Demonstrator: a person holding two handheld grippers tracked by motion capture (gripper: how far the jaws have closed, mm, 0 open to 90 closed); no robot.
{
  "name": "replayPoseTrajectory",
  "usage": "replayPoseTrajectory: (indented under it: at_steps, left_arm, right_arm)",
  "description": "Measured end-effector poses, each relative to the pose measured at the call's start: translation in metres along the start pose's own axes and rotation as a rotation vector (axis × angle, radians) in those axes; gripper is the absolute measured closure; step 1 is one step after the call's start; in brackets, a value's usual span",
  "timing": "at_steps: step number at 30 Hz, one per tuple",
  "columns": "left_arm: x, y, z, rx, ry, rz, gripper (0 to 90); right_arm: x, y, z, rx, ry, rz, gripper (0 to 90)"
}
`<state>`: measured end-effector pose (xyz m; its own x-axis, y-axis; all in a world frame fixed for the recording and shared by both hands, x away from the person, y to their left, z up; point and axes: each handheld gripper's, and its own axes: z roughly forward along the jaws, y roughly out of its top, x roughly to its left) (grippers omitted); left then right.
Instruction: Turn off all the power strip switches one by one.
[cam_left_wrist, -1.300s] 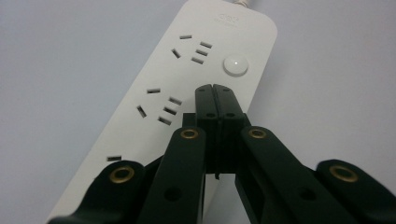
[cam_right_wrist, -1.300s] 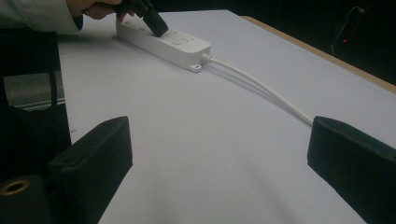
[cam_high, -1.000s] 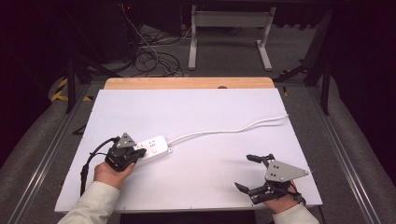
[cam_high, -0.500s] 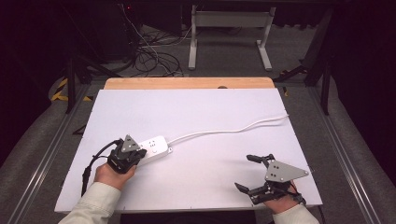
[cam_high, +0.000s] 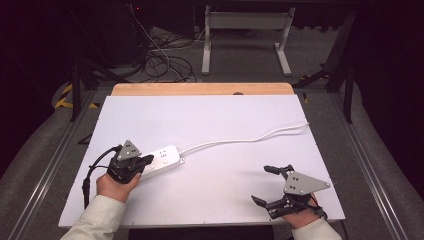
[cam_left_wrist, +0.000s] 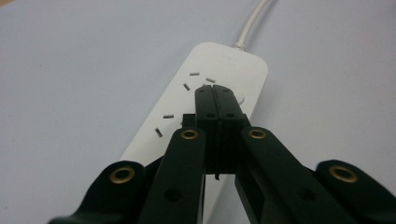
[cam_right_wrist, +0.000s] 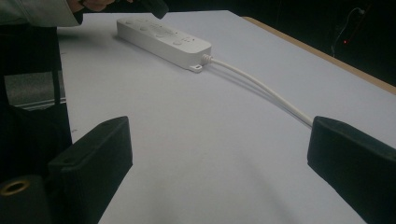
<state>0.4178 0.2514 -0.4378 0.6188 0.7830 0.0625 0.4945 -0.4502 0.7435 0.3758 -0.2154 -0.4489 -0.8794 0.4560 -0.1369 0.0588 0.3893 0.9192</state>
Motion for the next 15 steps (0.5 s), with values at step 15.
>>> replayPoseTrajectory:
  at_steps: [15]
  left_arm:
    - [-0.007,0.023,0.007,-0.046,-0.052,0.006,90.0]
  right_arm:
    - [0.000,0.000,0.001,0.004,0.002,-0.001,7.2]
